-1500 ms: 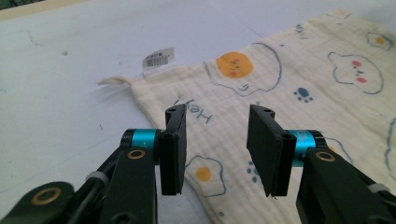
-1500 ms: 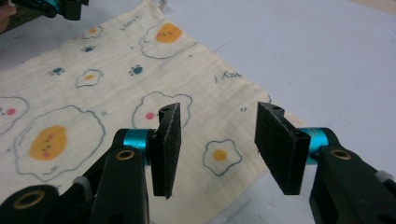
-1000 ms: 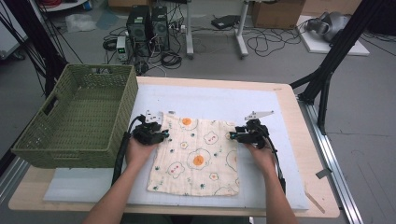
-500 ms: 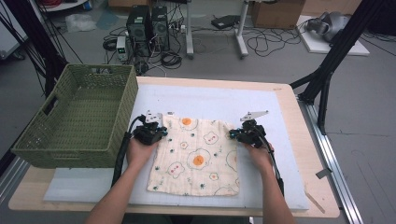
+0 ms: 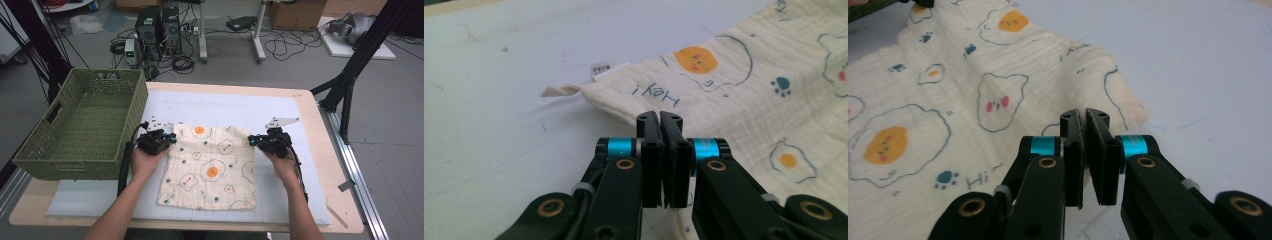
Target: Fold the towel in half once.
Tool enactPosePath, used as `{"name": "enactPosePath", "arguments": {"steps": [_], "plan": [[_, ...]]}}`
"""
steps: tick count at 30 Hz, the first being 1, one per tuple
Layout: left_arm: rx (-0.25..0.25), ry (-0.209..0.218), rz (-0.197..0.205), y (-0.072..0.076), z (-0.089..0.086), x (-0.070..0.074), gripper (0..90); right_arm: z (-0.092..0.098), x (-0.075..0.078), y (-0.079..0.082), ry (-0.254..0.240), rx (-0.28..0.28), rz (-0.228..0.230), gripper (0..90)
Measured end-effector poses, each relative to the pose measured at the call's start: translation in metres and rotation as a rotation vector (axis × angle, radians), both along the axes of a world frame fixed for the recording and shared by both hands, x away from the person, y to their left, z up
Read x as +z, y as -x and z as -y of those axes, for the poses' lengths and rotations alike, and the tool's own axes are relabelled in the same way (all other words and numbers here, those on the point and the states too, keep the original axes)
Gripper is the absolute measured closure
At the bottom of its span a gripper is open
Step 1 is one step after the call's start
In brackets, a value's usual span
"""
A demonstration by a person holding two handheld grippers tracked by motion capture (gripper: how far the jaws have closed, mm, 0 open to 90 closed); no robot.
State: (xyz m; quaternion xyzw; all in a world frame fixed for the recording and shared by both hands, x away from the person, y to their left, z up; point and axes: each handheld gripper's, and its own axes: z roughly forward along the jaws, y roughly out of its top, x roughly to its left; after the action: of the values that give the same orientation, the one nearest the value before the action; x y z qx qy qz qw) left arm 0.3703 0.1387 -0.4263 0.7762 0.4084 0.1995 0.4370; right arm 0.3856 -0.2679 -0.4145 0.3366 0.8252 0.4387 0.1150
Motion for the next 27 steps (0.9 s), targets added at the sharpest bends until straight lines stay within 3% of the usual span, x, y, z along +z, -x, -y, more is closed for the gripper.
{"name": "enactPosePath", "arguments": {"steps": [5,14,19,23,27], "plan": [[-0.037,0.003,0.027,0.016,-0.004,0.005,87.2,-0.001,0.010,0.013,-0.047,0.045,-0.006,85.6],[-0.097,0.009,0.058,0.046,-0.009,0.000,87.2,0.002,0.014,0.049,-0.013,0.094,-0.007,85.6],[-0.135,0.003,0.050,0.062,-0.011,-0.003,87.1,0.008,0.005,0.063,-0.001,0.102,-0.028,85.5],[-0.167,-0.003,0.020,0.068,-0.012,-0.006,86.2,0.011,-0.010,0.070,0.009,0.096,-0.062,84.3],[-0.214,-0.021,0.011,0.071,-0.012,-0.006,76.0,0.013,-0.018,0.074,0.001,0.087,-0.072,78.4]]}}
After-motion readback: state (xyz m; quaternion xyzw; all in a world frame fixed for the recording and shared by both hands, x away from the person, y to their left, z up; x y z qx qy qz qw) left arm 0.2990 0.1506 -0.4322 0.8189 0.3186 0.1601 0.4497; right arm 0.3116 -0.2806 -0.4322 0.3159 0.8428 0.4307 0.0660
